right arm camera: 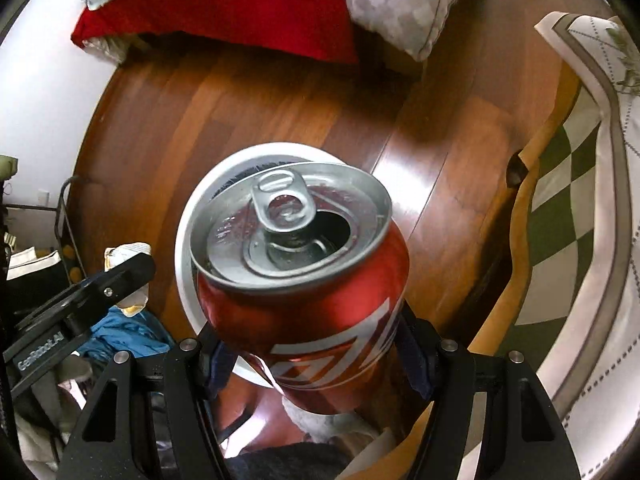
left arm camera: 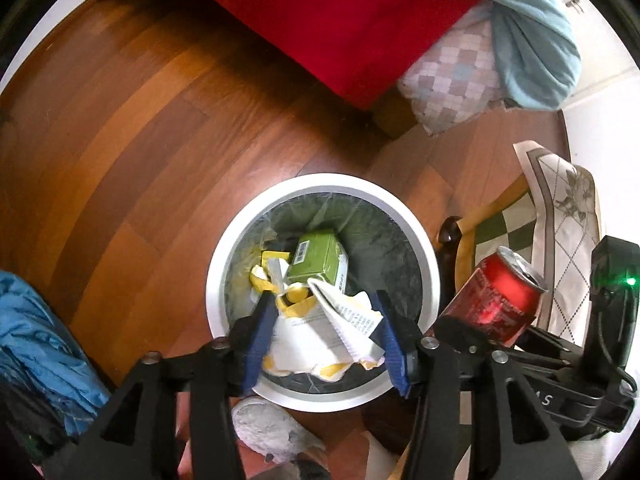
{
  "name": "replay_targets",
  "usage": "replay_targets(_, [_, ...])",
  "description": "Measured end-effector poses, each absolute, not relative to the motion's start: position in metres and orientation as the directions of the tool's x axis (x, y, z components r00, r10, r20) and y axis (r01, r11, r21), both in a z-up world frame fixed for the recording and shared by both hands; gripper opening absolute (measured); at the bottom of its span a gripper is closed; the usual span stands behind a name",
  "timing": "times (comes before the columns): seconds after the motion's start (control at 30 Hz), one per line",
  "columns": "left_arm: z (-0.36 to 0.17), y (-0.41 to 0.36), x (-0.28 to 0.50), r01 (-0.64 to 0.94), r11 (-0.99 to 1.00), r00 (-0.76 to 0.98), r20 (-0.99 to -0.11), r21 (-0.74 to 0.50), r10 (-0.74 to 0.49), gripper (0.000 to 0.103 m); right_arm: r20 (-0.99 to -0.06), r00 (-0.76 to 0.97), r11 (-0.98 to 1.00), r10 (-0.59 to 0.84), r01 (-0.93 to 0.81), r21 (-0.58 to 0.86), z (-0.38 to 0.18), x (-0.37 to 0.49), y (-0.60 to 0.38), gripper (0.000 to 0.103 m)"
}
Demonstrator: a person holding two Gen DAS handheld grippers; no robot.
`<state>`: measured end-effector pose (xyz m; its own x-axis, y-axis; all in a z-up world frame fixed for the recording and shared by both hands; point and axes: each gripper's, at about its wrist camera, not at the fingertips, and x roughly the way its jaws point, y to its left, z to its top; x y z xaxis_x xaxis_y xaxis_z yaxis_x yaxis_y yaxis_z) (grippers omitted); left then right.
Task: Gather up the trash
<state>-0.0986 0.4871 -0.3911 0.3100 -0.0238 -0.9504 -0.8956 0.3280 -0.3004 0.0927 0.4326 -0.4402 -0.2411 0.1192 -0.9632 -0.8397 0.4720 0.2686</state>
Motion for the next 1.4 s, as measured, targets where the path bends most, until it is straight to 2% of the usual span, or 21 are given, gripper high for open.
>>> replay_targets(0.07, [-0.387,0.489,-0.106,-0.906,0.315,0.297,-0.955,-0.282,0.000,0.074,-0.960,-0.262,0.473,0.100,-0.837,0.277,-0.447,0.093,0.438,0.071])
replay_targets(0.1, [-0.383,0.490,-0.113,-0.912,0.297,0.302,-0.953,-0.284,0.015,0.091,-0.959,-0.266,0.470,0.094,-0.837,0.279,-0.449,0.092,0.441,0.071])
replay_targets(0.13, [-0.380,0.490,-0.119,-0.914,0.279,0.314,-0.949,-0.294,0.029,0.095,-0.958,-0.273,0.466,0.082,-0.839,0.279,-0.450,0.091,0.443,0.071])
replay_targets(0.2, [-0.372,0.489,-0.131,-0.923,0.260,0.308,-0.950,-0.285,0.051,0.095,-0.958,-0.277,0.459,0.078,-0.843,0.281,-0.452,0.088,0.444,0.082])
replay_targets(0.23, [-0.368,0.488,-0.135,-0.930,0.261,0.285,-0.956,-0.259,0.067,0.096,-0.959,-0.274,0.456,0.079,-0.845,0.279,-0.451,0.087,0.444,0.096])
replay_targets(0.27, [-0.362,0.484,-0.138,-0.936,0.269,0.258,-0.962,-0.226,0.091,0.096,-0.963,-0.258,0.453,0.080,-0.851,0.266,-0.449,0.087,0.443,0.101])
replay_targets(0.47, [-0.323,0.449,-0.153,-0.947,0.317,0.138,-0.963,-0.061,0.229,0.096,-0.983,-0.156,0.434,0.093,-0.882,0.181,-0.427,0.076,0.423,0.102])
replay_targets(0.77, [-0.254,0.391,-0.172,-0.934,0.357,0.130,-0.922,0.009,0.364,0.096,-0.979,-0.042,0.399,0.198,-0.909,0.120,-0.347,0.044,0.368,0.102])
replay_targets(1.03, [-0.197,0.338,-0.190,-0.921,0.390,0.186,-0.888,-0.007,0.422,0.096,-0.943,-0.007,0.409,0.332,-0.900,0.150,-0.260,0.026,0.310,0.102])
replay_targets(1.4, [-0.121,0.270,-0.219,-0.889,0.447,0.315,-0.840,-0.099,0.441,0.096,-0.884,-0.048,0.360,0.465,-0.902,0.239,-0.162,-0.002,0.227,0.102])
